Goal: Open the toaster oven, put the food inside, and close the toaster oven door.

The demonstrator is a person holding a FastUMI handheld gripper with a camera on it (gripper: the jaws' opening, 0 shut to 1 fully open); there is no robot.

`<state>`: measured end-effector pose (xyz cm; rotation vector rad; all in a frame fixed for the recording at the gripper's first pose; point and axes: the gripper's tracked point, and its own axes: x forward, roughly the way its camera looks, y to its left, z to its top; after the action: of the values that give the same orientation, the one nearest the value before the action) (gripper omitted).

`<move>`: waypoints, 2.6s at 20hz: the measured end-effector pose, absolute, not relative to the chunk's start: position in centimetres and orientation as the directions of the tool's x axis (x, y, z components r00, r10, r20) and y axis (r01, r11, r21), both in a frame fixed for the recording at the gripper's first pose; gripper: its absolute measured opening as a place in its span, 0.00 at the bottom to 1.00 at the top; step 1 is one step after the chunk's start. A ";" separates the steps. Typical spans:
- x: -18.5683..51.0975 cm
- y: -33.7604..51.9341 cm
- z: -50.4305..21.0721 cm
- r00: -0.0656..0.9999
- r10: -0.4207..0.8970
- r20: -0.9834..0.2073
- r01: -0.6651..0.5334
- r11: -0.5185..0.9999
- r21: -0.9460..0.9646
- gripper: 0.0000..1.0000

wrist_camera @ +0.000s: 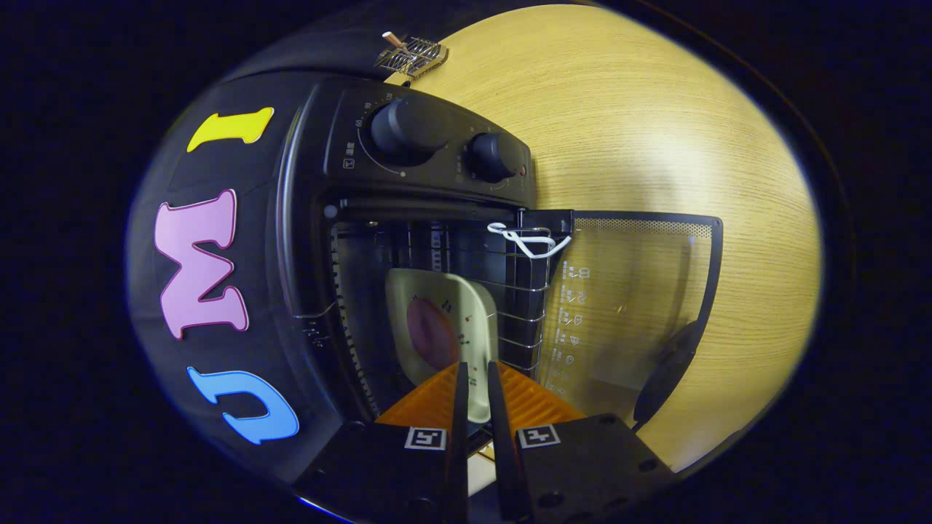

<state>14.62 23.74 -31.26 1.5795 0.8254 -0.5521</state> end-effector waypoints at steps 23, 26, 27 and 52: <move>0.7 21.6 -30.6 0.580 0.268 -0.769 0.308 0.802 0.511 0.99; -1.3 22.1 -32.8 0.534 0.243 -0.810 0.245 0.873 0.422 0.99; -1.8 22.3 -33.8 0.509 0.232 -0.829 0.229 0.892 0.390 0.99; -0.1 25.6 -37.0 0.517 0.216 -0.828 0.090 0.949 0.303 0.99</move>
<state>-0.11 25.62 -36.99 0.3280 1.0299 0.0772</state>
